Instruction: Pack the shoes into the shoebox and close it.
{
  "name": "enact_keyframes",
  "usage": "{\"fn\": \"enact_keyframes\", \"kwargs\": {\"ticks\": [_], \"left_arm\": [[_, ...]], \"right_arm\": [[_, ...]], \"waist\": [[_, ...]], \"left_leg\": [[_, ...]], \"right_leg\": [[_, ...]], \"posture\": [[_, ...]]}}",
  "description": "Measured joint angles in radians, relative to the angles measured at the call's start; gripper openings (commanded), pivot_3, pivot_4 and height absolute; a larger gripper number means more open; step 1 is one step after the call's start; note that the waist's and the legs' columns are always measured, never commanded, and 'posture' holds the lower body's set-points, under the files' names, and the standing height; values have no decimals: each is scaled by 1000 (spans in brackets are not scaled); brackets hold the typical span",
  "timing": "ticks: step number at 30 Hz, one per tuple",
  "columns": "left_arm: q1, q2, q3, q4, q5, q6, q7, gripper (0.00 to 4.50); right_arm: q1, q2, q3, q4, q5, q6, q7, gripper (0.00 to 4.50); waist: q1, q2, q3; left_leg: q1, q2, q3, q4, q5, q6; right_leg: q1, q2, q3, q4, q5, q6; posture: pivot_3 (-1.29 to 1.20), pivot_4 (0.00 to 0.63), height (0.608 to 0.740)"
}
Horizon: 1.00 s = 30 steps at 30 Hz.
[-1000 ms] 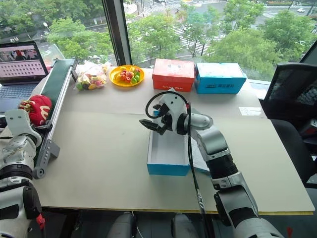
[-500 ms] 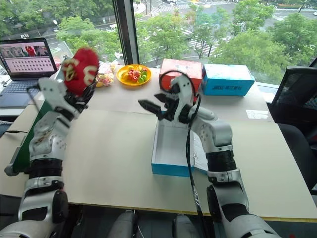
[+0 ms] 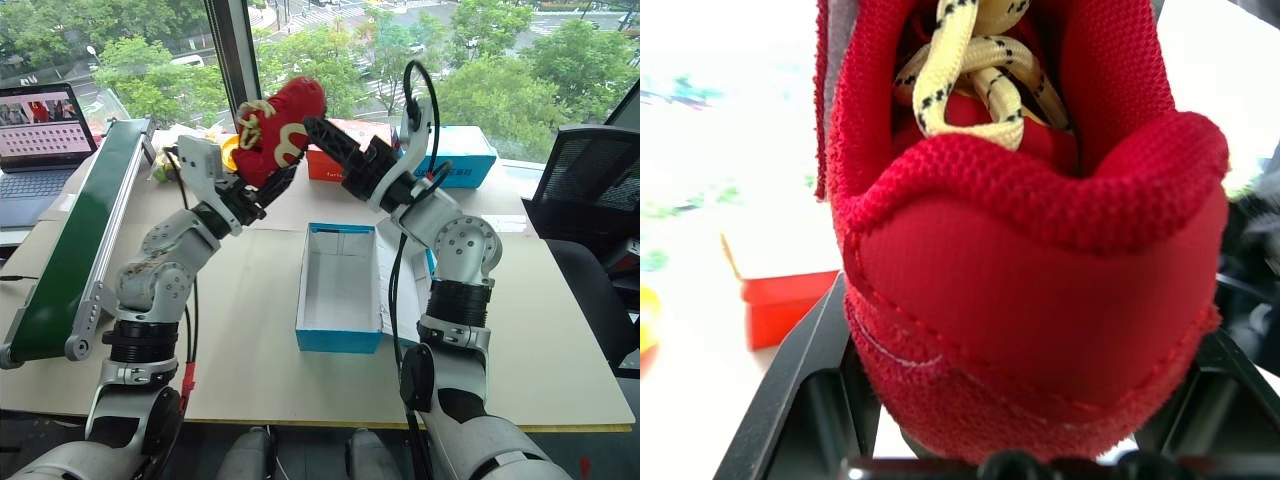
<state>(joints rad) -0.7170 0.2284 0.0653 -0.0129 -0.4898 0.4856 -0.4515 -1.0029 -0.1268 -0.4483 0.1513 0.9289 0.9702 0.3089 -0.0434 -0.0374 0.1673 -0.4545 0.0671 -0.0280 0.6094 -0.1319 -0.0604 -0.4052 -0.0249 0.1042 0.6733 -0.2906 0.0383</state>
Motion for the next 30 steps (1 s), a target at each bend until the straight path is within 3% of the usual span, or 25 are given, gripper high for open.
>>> {"fn": "enact_keyframes", "kwargs": {"ticks": [13,17,26,29,30], "left_arm": [[38,-30,-40,-71,-3,48,23,2632],[38,-28,-43,-75,-2,49,23,2615],[40,-40,-46,-106,1,49,23,2615],[43,-38,-46,-106,4,51,23,2615],[43,-38,-45,-106,4,53,23,3090]], "right_arm": [[6,-28,12,21,-3,-11,-16,4500],[8,-24,12,21,-3,-11,-21,3469],[8,-17,7,32,-3,-29,-29,425],[8,-16,7,41,-3,-33,-29,194],[8,-16,7,42,-3,-34,-29,190]], "waist": [[0,3,1],[0,3,2],[0,3,2],[0,3,2],[0,3,2]], "left_leg": [[0,0,0,0,0,0],[-1,0,0,0,0,0],[0,0,0,0,0,0],[-1,0,0,0,0,0],[-1,0,0,0,0,0]], "right_leg": [[0,0,0,-1,0,0],[0,0,0,-1,0,0],[0,0,0,-1,0,0],[0,0,0,-1,0,0],[0,0,0,-1,0,0]], "posture": [[0,150,739],[0,150,739],[0,150,739],[0,150,739],[0,150,739]]}}
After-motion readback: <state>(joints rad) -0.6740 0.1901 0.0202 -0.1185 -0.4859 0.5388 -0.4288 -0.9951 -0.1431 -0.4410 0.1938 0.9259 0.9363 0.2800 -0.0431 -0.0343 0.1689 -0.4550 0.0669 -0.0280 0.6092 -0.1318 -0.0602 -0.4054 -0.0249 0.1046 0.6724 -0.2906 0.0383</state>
